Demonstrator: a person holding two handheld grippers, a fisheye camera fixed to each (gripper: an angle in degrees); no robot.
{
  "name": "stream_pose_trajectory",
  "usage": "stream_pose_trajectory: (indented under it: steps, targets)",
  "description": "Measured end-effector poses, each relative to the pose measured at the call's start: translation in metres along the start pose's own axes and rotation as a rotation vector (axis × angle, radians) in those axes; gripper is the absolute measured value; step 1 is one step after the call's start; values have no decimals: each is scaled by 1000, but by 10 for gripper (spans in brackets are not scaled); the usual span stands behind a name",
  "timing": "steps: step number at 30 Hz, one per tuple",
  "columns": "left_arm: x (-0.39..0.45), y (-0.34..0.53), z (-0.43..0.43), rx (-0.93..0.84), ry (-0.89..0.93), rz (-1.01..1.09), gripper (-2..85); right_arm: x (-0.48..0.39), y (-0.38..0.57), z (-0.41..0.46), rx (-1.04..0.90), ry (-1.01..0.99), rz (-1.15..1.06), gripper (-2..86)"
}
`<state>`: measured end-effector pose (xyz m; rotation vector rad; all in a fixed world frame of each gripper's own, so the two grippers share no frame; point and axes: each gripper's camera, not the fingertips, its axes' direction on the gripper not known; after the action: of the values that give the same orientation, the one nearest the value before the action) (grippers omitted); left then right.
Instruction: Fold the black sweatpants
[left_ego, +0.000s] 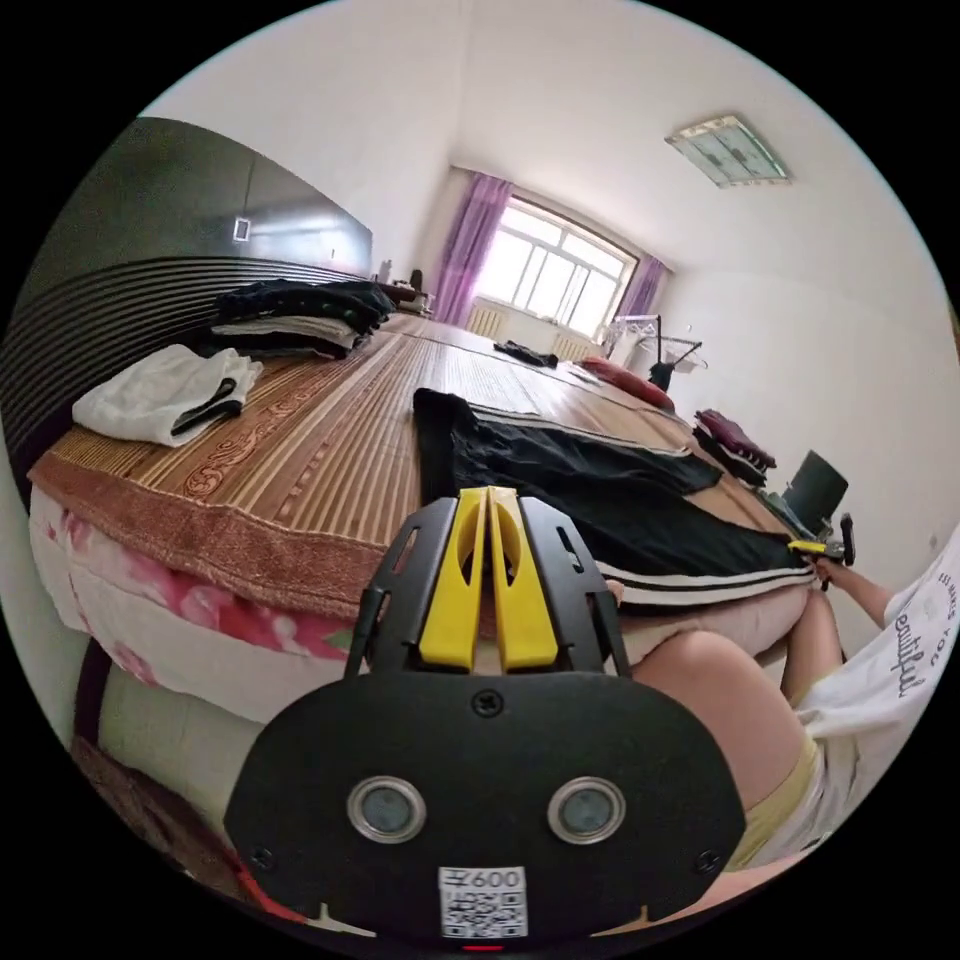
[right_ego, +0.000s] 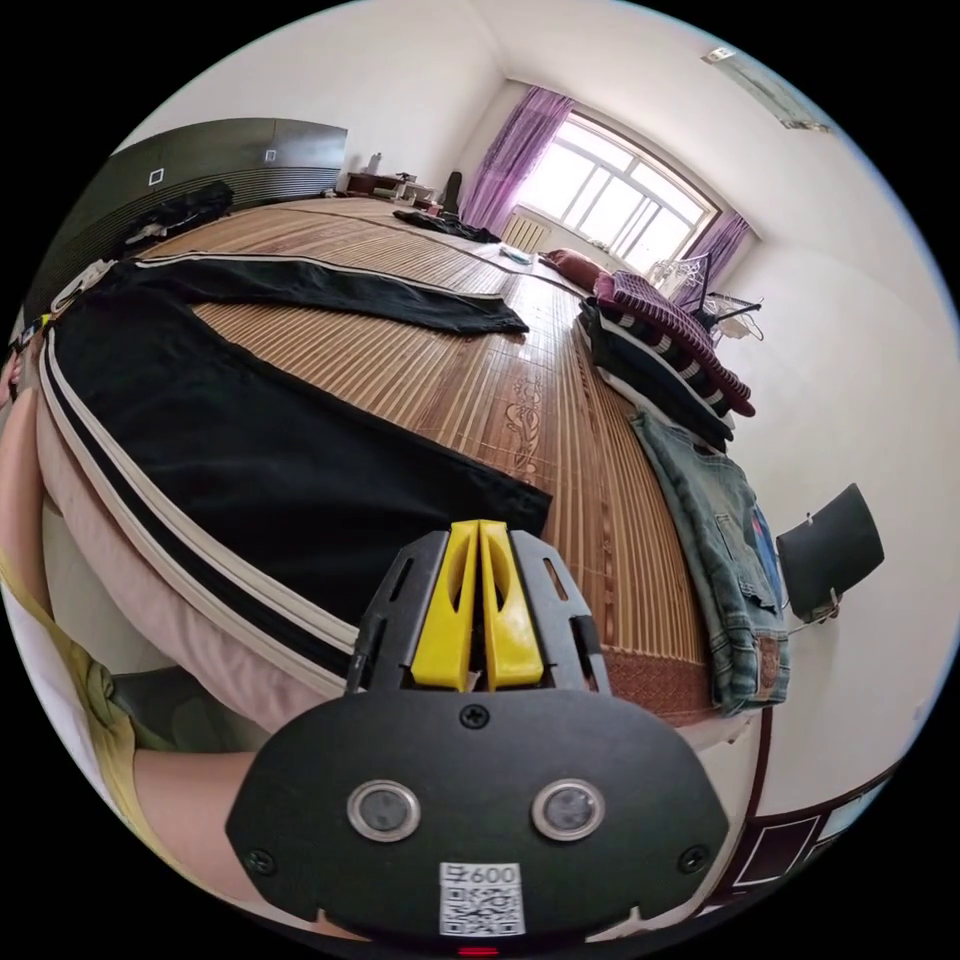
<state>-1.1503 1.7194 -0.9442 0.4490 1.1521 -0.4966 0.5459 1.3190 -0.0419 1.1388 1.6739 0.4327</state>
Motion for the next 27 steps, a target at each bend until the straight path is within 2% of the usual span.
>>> stream_pose_trajectory:
  steps: [2,10,12,14,16,18,20,22,24,27]
  targets:
    - [13,2,33,-138,-117,45,3,0,1,-1,-2,25,-16,-9]
    - [88,-5,87,-224,-298,137,3,26,-7,-10,-30,27,-1,-9]
    - [114,-15,96,-265,-402,177,3,34,-24,-17,-60,13,26,-9]
    - [145,-21,90,-159,-549,219,3,12,-51,-39,19,-10,-133,-9]
    - [191,-32,97,-87,-556,392,4,-18,-80,-54,101,-10,-260,-9]
    - [245,-65,141,-156,-507,553,4,-43,-122,-63,170,-136,-315,-8]
    - [273,-94,187,-210,-447,593,4,-74,-189,-59,235,-417,-306,-9]
    - [284,-123,236,-216,-396,559,4,-105,-241,-47,264,-583,-297,-9]
    - [273,-156,318,-318,-365,473,4,-142,-289,-32,266,-705,-307,-9]
    - [237,-180,398,-425,-457,423,5,-197,-360,1,184,-789,-369,-9]
